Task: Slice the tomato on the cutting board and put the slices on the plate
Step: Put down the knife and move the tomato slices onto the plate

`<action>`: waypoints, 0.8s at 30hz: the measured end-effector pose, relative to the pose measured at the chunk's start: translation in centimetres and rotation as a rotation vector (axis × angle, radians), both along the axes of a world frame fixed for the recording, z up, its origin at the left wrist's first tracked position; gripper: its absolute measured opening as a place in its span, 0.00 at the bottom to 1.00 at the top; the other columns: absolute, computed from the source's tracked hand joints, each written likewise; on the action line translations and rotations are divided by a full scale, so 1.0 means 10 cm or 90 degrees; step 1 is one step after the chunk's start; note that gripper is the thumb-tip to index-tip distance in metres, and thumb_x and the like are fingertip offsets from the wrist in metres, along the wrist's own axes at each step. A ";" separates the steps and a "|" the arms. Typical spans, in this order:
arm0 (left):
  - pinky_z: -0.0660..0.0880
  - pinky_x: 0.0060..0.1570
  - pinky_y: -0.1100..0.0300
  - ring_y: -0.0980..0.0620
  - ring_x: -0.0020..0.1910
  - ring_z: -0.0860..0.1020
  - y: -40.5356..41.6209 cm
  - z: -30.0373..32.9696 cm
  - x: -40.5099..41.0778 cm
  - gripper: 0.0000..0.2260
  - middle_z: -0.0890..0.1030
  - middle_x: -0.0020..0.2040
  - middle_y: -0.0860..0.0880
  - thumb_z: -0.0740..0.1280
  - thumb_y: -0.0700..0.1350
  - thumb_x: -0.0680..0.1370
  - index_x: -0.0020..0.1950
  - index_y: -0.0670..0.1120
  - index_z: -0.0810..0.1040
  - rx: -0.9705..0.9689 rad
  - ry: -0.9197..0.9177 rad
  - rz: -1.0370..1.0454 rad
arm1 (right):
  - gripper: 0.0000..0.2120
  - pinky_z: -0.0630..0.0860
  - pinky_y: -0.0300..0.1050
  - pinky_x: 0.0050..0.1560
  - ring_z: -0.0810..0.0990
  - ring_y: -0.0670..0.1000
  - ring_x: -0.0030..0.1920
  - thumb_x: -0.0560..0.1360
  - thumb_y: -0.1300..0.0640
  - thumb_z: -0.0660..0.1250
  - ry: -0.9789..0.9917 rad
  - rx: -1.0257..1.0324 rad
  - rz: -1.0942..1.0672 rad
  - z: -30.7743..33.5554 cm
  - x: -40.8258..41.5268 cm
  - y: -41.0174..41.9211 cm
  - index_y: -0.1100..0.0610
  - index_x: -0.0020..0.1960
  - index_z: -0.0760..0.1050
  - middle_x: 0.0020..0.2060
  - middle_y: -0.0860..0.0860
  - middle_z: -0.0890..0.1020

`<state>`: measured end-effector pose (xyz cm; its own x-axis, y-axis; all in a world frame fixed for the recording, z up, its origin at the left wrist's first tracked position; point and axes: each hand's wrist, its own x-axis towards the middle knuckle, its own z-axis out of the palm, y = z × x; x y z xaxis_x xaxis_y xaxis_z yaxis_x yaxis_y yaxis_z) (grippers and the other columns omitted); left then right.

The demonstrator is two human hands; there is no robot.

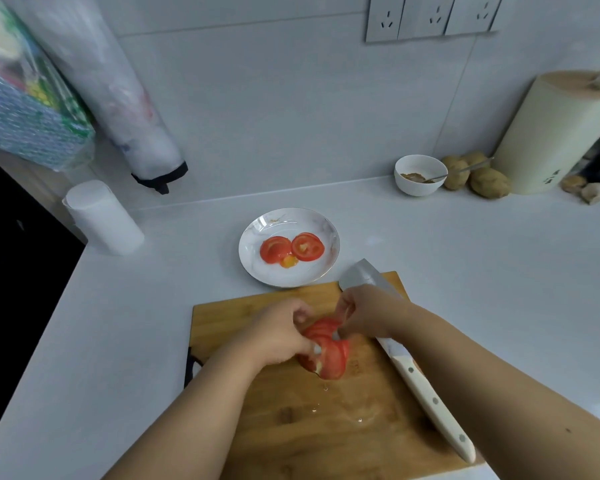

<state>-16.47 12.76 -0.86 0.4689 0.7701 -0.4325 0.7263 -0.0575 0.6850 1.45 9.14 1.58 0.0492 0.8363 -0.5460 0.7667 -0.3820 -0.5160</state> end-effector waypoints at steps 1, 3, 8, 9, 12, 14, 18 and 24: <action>0.75 0.52 0.58 0.57 0.49 0.76 -0.05 -0.02 0.00 0.26 0.77 0.51 0.57 0.79 0.47 0.62 0.56 0.55 0.74 0.014 0.029 -0.025 | 0.17 0.72 0.39 0.42 0.78 0.49 0.45 0.67 0.53 0.77 -0.031 0.008 0.031 -0.01 -0.03 -0.05 0.53 0.53 0.78 0.44 0.48 0.80; 0.74 0.46 0.60 0.55 0.48 0.75 -0.14 -0.05 0.02 0.29 0.76 0.51 0.56 0.79 0.50 0.60 0.57 0.54 0.72 0.060 0.065 -0.051 | 0.20 0.75 0.41 0.45 0.79 0.50 0.48 0.66 0.54 0.77 -0.087 0.048 0.075 -0.08 -0.11 -0.14 0.52 0.56 0.75 0.48 0.49 0.81; 0.69 0.37 0.62 0.54 0.44 0.75 -0.26 -0.05 0.01 0.24 0.74 0.46 0.55 0.78 0.51 0.61 0.52 0.55 0.72 0.141 0.068 -0.037 | 0.23 0.77 0.45 0.45 0.78 0.51 0.46 0.64 0.53 0.77 -0.107 0.157 0.100 -0.22 -0.20 -0.28 0.54 0.54 0.73 0.48 0.50 0.79; 0.71 0.39 0.62 0.55 0.44 0.75 -0.28 -0.06 -0.01 0.22 0.74 0.46 0.55 0.78 0.51 0.62 0.51 0.55 0.73 0.142 0.060 -0.040 | 0.23 0.77 0.45 0.45 0.78 0.51 0.46 0.63 0.53 0.77 -0.105 0.171 0.099 -0.23 -0.21 -0.29 0.55 0.54 0.72 0.48 0.51 0.78; 0.70 0.39 0.63 0.57 0.42 0.74 -0.31 -0.05 -0.08 0.15 0.75 0.45 0.56 0.76 0.50 0.66 0.48 0.55 0.75 0.145 0.036 -0.046 | 0.25 0.77 0.45 0.46 0.77 0.51 0.46 0.63 0.52 0.78 -0.110 0.181 0.093 -0.23 -0.22 -0.32 0.55 0.55 0.71 0.50 0.50 0.77; 0.68 0.37 0.65 0.59 0.41 0.74 -0.33 -0.05 -0.12 0.10 0.76 0.42 0.58 0.75 0.50 0.68 0.46 0.56 0.76 0.125 0.015 -0.039 | 0.24 0.76 0.43 0.45 0.76 0.50 0.45 0.63 0.50 0.78 -0.110 0.163 0.109 -0.22 -0.22 -0.33 0.54 0.54 0.73 0.48 0.49 0.76; 0.74 0.42 0.64 0.59 0.42 0.78 -0.31 -0.08 -0.21 0.08 0.81 0.43 0.57 0.74 0.50 0.70 0.45 0.56 0.78 0.053 -0.038 -0.003 | 0.11 0.71 0.39 0.38 0.73 0.46 0.37 0.67 0.51 0.76 -0.059 0.152 0.112 -0.21 -0.22 -0.31 0.51 0.40 0.73 0.37 0.46 0.75; 0.77 0.38 0.60 0.53 0.38 0.81 -0.22 0.01 -0.23 0.05 0.83 0.43 0.46 0.72 0.42 0.72 0.47 0.47 0.80 -0.081 -0.205 0.114 | 0.07 0.78 0.43 0.41 0.79 0.48 0.36 0.72 0.54 0.74 0.222 0.091 -0.044 -0.08 -0.16 -0.17 0.56 0.43 0.77 0.37 0.50 0.81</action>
